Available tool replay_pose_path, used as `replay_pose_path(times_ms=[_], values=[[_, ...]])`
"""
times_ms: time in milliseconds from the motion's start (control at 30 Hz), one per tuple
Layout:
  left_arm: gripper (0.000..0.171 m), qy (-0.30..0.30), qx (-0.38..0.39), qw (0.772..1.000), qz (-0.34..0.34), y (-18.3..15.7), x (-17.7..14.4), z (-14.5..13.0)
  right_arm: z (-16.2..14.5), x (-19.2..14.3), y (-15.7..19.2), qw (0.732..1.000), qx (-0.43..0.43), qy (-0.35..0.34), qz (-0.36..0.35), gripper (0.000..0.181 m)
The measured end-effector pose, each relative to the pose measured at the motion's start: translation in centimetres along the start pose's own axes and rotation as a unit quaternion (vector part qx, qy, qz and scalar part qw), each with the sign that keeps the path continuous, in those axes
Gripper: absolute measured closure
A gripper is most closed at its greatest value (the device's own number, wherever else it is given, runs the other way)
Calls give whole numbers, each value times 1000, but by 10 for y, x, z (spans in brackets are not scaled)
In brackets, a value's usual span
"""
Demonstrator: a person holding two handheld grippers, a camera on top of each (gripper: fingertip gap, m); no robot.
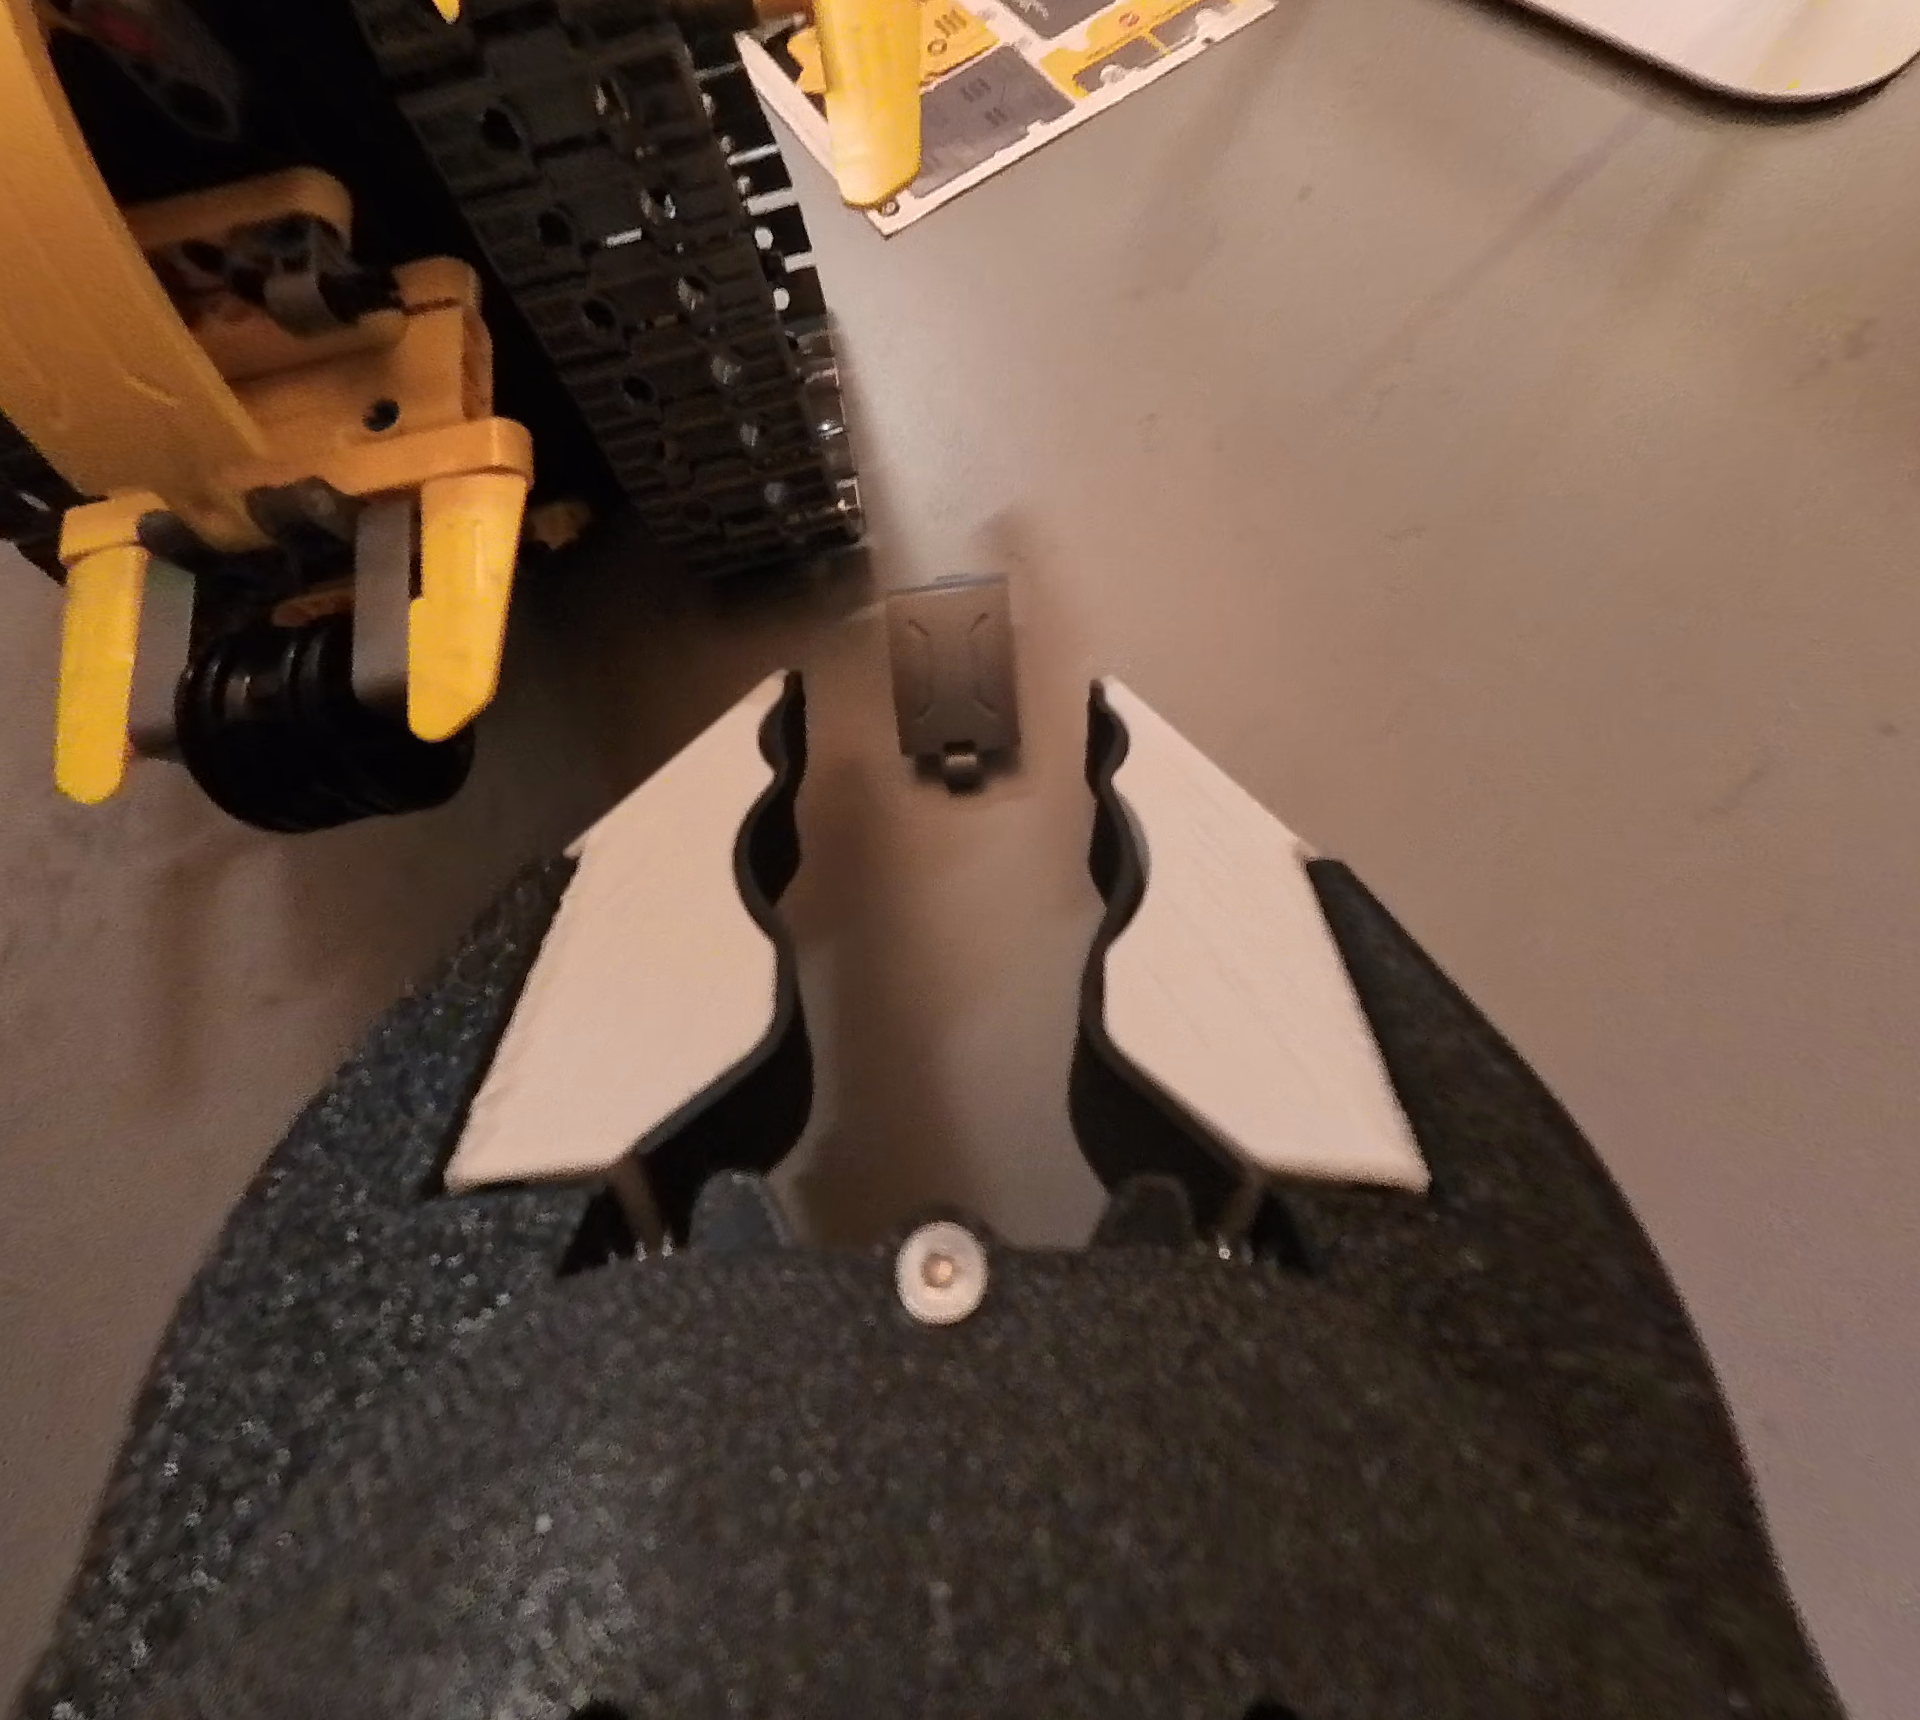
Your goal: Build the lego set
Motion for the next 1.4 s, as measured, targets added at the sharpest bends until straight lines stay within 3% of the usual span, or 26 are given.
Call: replay_pose_path(times_ms=[467,700,833,967,1133,1400], values=[[109,-3,16,1000,6,-2,0,1,-18,-5,14,997,-14,65,42,133],[109,-5,13,1000,7,-1,-1,1,-11,-8,43,991,-30,51,117,142],[109,-5,15,1000,7,-1,-1,1,0,-16,24,997,-29,23,68,146],[109,-3,13,1000,4,-3,0,1,13,-16,7,999,-24,-26,16,133],[109,-4,19,1000,4,-5,-1,2,-3,-4,11,999,-35,28,18,131],[109,-4,18,1000,4,-5,-1,1,-5,-5,26,997,-13,31,76,138]])
Point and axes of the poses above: each gripper's, where its closed fingertips meet, x out along the fingers, z out of its top, y = z × x across the jaws, the point moved 1 cm from there along -x, back along the fingers, and after that the axes turned 15 degrees about -x, right-handed, at the moved point
